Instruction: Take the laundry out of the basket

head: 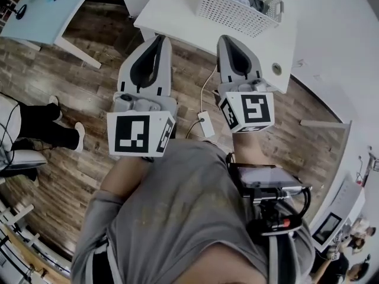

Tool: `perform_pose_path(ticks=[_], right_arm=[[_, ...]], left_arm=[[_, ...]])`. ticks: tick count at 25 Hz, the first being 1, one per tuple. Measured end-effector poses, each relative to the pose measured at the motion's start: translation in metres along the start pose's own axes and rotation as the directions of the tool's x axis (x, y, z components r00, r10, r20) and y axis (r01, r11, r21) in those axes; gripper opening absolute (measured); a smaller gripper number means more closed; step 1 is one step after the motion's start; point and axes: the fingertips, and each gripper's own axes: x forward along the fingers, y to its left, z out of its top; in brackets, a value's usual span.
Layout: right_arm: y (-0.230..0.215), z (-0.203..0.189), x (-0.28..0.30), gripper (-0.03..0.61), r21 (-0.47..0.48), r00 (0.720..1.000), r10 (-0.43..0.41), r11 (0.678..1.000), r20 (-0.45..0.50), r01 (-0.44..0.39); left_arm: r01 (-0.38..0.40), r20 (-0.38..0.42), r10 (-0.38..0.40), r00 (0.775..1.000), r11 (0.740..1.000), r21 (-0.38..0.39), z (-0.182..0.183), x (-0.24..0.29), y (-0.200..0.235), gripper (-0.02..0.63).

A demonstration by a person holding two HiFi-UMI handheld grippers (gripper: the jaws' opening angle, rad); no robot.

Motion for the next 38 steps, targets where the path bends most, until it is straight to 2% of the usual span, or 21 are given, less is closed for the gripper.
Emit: perform_pose_path(ticks=[6, 17, 30, 38], right_arm=[[-0.018, 0.016, 0.024, 0.008, -0.036, 0.996, -0.086, 0.996, 0.029, 0.087], [-0.073, 0.006, 0.045, 0.008, -0.025, 0.977, -0.211, 0.977, 0.013, 0.212], [-0.151, -0.01, 0.082, 0.008, 0.033, 0.964, -0.266, 0.963, -0.002, 0.266], [-0.209, -0.014, 0.101, 0.008, 0.081, 0.954, -0.297, 0.952, 0.025, 0.294]], left_arm=[[0.068, 0.018, -0.068, 0.998, 0.998, -0.011, 0.002, 0.031, 0.019, 0.008], [0.192, -0.037, -0.193, 0.98, 0.981, -0.036, -0.029, 0.102, 0.011, 0.008], [0.289, -0.104, -0.29, 0.951, 0.957, -0.029, -0.053, 0.207, -0.02, 0.008], [0.328, -0.137, -0.324, 0.936, 0.945, 0.005, -0.064, 0.267, -0.044, 0.008]])
